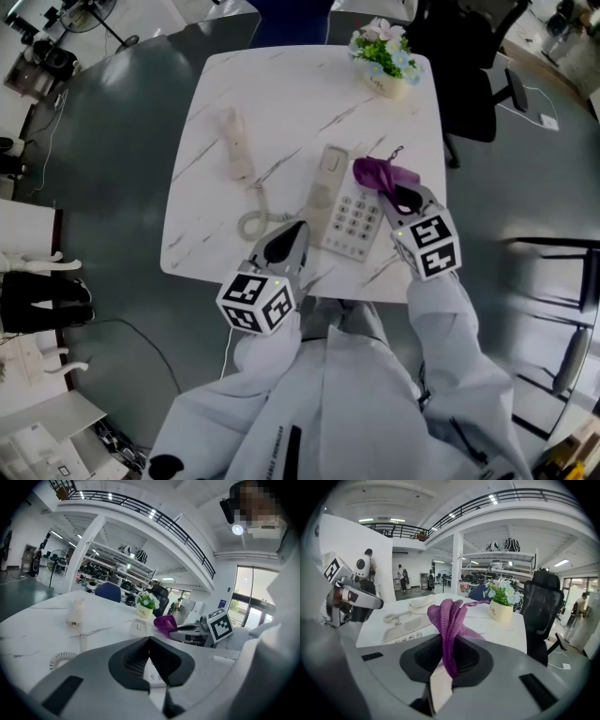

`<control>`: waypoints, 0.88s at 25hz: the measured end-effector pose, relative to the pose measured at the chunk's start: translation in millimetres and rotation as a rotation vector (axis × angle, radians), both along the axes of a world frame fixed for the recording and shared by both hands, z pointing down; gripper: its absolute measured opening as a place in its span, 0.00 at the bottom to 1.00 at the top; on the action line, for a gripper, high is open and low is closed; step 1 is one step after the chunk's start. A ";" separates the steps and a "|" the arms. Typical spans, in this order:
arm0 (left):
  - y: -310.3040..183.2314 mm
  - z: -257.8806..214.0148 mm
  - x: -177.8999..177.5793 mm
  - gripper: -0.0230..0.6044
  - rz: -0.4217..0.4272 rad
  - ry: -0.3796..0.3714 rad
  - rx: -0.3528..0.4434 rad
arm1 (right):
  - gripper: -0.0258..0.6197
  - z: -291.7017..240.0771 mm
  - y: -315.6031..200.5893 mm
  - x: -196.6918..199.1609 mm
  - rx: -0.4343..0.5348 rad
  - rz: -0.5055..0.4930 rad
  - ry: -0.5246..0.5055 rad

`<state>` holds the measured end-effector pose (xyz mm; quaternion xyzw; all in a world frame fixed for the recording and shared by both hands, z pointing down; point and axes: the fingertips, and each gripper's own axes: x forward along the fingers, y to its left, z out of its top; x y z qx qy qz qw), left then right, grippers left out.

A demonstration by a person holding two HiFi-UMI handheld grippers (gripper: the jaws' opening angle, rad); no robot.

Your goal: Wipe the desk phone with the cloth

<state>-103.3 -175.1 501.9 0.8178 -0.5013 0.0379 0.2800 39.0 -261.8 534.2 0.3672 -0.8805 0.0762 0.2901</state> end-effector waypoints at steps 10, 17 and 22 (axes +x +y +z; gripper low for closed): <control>9.8 3.0 1.7 0.03 0.056 0.023 -0.011 | 0.10 3.0 23.1 -6.4 -0.015 0.020 -0.004; 15.4 3.0 1.7 0.03 0.073 0.036 -0.008 | 0.11 7.9 37.3 -9.9 -0.040 0.020 0.006; 19.2 4.5 1.8 0.03 0.078 0.037 -0.008 | 0.10 9.2 41.2 -10.7 -0.037 0.021 0.009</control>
